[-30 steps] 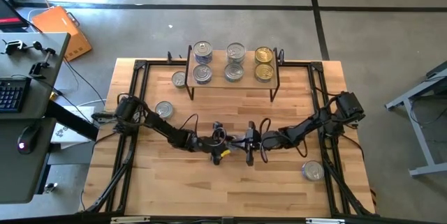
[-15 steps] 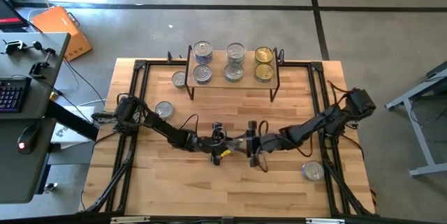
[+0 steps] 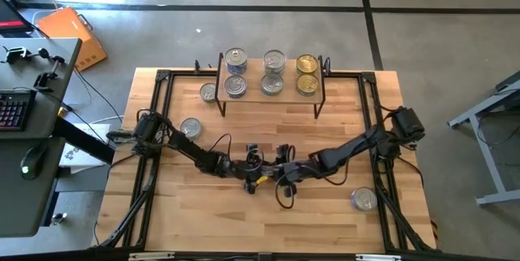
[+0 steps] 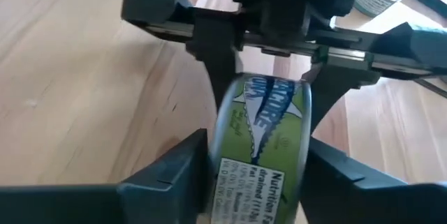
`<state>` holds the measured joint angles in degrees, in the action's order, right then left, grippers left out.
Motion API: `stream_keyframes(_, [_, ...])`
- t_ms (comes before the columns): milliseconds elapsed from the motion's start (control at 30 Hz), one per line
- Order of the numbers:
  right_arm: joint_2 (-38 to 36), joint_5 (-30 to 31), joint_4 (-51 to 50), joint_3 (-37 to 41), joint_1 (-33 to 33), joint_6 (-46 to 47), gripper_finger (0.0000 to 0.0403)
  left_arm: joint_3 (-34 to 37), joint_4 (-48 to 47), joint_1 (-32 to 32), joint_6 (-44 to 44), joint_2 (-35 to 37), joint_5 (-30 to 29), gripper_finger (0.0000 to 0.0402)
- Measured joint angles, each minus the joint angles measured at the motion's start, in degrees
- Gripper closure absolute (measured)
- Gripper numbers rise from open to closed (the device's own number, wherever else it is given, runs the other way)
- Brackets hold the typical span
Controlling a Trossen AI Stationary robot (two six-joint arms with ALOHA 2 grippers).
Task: Stack canned seafood by type on shelf
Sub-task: Stack the green tuna can on top of the other green tuna can on the shelf
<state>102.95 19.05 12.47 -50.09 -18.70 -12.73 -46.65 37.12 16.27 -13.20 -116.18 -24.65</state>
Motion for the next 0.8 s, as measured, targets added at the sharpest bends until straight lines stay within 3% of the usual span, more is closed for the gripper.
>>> stream_keyframes(133, [0.12, 1.02, -0.5, -0.63, -0.15, 2.56, 0.0284, 0.0, -1.6, 0.02, 0.97, 0.63, -0.96, 0.0247])
stream_keyframes(367, [-2.9, 10.08, -15.4, -3.29, -3.01, 9.17, 0.0283, 0.02, -18.67, 1.18, -0.73, 10.48, -2.64, 0.0207])
stream_keyframes(500, [-7.72, 19.05, -27.47, -7.67, -5.5, 10.77, 0.0283, 0.04, -27.29, 1.69, 6.36, 14.91, -6.54, 0.0204])
stream_keyframes(667, [-14.16, 29.61, -45.8, -16.53, -4.95, 7.9, 0.0283, 0.0, -22.36, 1.59, 11.86, 15.27, -7.55, 0.0211])
stream_keyframes(800, [-20.92, 31.29, -53.78, -21.54, 0.47, -1.88, 0.0283, 0.01, -15.41, 1.86, 9.69, 13.17, -7.1, 0.0216])
